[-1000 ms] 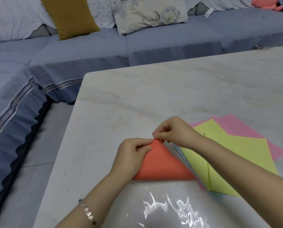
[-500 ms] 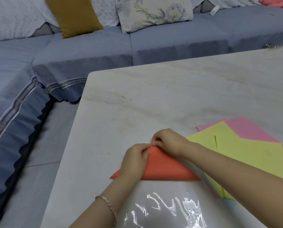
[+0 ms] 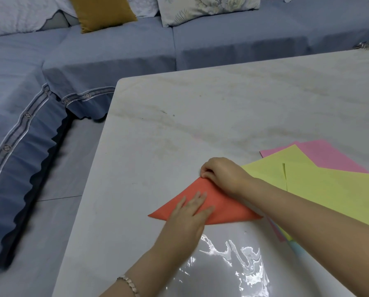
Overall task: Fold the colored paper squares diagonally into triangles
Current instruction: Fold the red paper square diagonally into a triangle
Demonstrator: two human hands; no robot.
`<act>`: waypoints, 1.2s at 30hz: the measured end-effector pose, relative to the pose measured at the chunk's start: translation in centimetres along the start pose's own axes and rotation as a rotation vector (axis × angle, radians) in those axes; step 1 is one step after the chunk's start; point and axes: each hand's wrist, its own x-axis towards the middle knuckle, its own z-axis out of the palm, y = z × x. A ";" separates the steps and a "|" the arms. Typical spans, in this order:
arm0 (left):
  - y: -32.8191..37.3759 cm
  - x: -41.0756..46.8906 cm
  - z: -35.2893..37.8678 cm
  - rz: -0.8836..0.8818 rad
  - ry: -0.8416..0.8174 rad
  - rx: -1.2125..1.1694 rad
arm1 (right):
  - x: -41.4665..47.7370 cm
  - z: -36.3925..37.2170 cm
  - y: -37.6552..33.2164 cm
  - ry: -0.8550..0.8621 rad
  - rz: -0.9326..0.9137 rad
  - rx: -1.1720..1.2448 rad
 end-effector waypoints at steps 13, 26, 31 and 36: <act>0.9 -3.6 -0.9 0.060 0.096 0.109 | 0.2 0.5 0.5 0.002 -0.012 -0.005; 1.8 -3.5 -1.5 -0.036 0.101 0.032 | -10.9 5.4 -2.7 0.302 -0.340 -0.403; 1.9 -3.4 -1.5 -0.057 0.093 0.085 | -12.0 7.5 -1.5 0.423 -0.276 -0.383; 2.3 -3.3 -1.4 -0.058 0.090 0.122 | -13.5 7.7 -0.9 0.523 -0.228 -0.330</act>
